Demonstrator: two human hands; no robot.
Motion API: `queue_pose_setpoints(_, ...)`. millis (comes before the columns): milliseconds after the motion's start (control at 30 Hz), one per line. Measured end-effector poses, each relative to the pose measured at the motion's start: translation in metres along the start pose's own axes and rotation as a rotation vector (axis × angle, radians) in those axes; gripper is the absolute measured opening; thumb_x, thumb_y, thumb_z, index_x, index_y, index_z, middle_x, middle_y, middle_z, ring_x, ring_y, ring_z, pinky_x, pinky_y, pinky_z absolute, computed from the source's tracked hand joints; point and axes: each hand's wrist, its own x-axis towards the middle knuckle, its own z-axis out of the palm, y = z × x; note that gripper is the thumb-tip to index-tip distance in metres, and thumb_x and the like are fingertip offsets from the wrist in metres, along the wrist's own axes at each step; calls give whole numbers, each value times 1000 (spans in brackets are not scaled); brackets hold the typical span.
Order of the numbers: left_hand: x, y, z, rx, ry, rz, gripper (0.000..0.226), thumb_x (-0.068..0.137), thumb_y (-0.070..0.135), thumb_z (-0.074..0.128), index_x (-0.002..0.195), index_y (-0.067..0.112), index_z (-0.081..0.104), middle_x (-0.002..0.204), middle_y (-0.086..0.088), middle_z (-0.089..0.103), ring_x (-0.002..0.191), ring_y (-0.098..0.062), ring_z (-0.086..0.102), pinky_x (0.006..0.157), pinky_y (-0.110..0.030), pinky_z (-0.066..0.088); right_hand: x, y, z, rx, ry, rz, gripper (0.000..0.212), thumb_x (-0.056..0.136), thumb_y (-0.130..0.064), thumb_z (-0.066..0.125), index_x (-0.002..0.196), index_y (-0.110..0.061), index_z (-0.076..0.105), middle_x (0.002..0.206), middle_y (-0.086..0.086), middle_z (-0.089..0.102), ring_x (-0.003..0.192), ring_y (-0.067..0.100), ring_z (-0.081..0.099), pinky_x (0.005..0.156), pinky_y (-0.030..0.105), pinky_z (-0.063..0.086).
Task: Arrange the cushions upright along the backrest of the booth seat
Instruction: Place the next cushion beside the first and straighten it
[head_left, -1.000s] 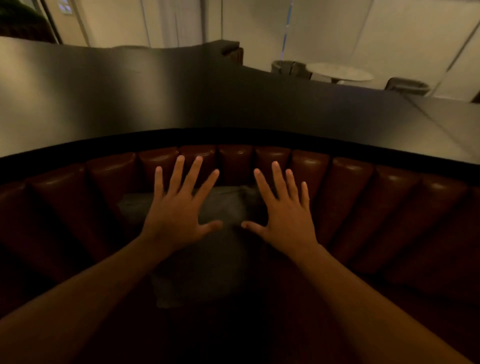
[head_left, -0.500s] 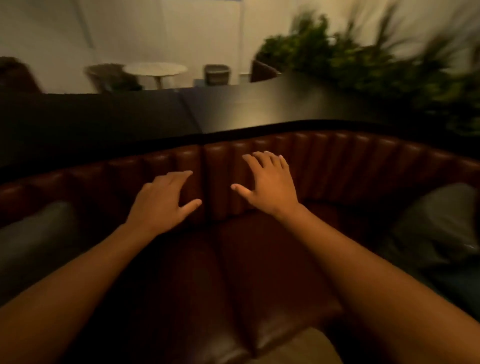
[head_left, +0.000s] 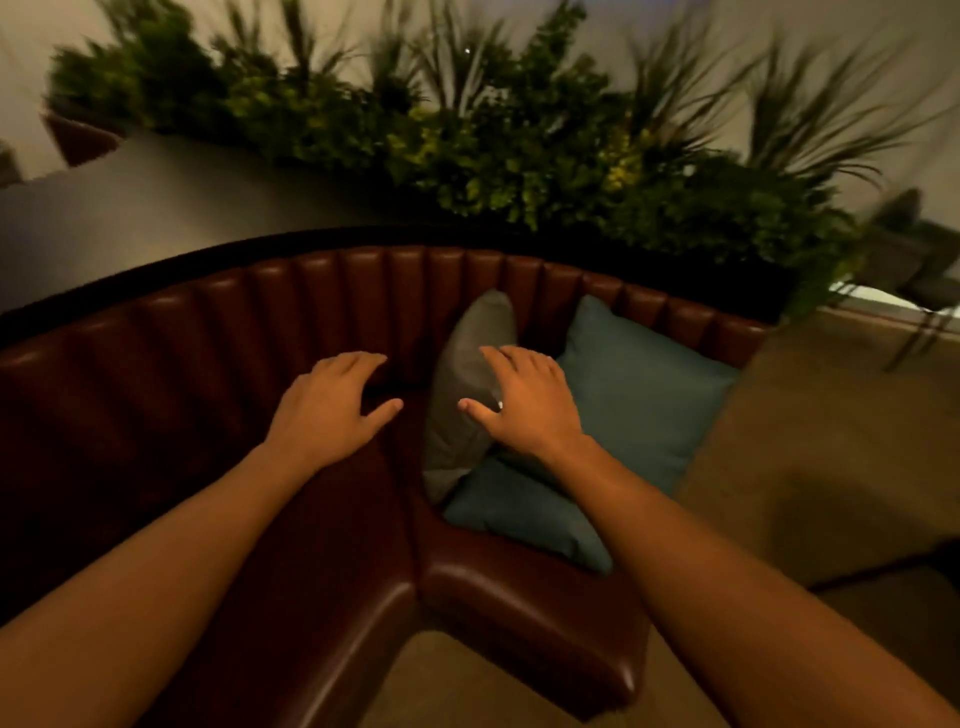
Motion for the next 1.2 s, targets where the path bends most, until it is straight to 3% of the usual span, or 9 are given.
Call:
queue_pose_setpoints(200,119,42,70,-12,-78,169,72,90,66,52,149,27,40,154,0,42,138,-25,43,104,-46,44,42,75,39,12,-38,165,85,88,-74,49,156,-24,37,154,9,45,142,33,40,118,51,30)
queue_pose_setpoints(333,181,29,117,-26,-147,191,70,92,63,50,151,28,37,157,-1,38,140,-25,40,105,-46,43,78,101,81,70,-61,269,97,78,-82,29,157,-25,35,155,8,43,142,30,39,117,48,32)
queue_pose_setpoints(500,230,9,165,-44,-202,160,68,96,60,48,154,27,33,159,0,34,142,-24,37,108,-46,40,110,120,148,228,-197,382,92,84,-78,49,159,-32,22,160,3,35,143,31,36,114,51,37)
queue_pose_setpoints(667,261,-8,207,-60,-251,188,65,98,49,51,155,28,28,160,1,30,144,-22,35,107,-43,42,144,120,213,561,-305,628,126,69,-85,62,161,-35,-7,167,9,18,148,39,30,114,55,38)
queue_pose_setpoints(767,270,-18,224,-90,-231,188,65,96,42,57,154,28,31,159,1,33,142,-23,37,106,-43,44,161,117,248,791,-362,816,141,66,-72,81,163,-23,-9,167,14,17,148,38,32,117,45,36)
queue_pose_setpoints(900,285,-25,245,-74,-378,303,74,94,25,59,158,29,22,161,1,25,145,-23,31,110,-42,41,182,119,263,713,-331,817,92,79,-47,81,155,-20,37,142,16,58,128,38,57,105,42,50)
queue_pose_setpoints(1000,295,-22,252,-83,-518,362,92,88,12,63,160,32,9,167,1,8,153,-24,13,117,-49,33,195,123,248,632,-304,688,34,88,-31,64,119,-18,71,113,16,72,107,38,67,91,42,56)
queue_pose_setpoints(1100,307,-18,245,51,-594,444,108,83,13,68,159,34,-6,168,4,-10,155,-21,-8,123,-51,19,207,123,230,627,-344,594,27,83,-26,55,92,-9,74,97,17,74,94,38,70,80,39,57)
queue_pose_setpoints(1200,327,-23,227,173,-523,489,117,80,32,77,159,32,-9,168,3,-13,154,-23,-14,122,-50,10,222,125,212,558,-434,452,16,89,-19,64,94,-10,76,102,15,74,99,34,69,82,34,54)
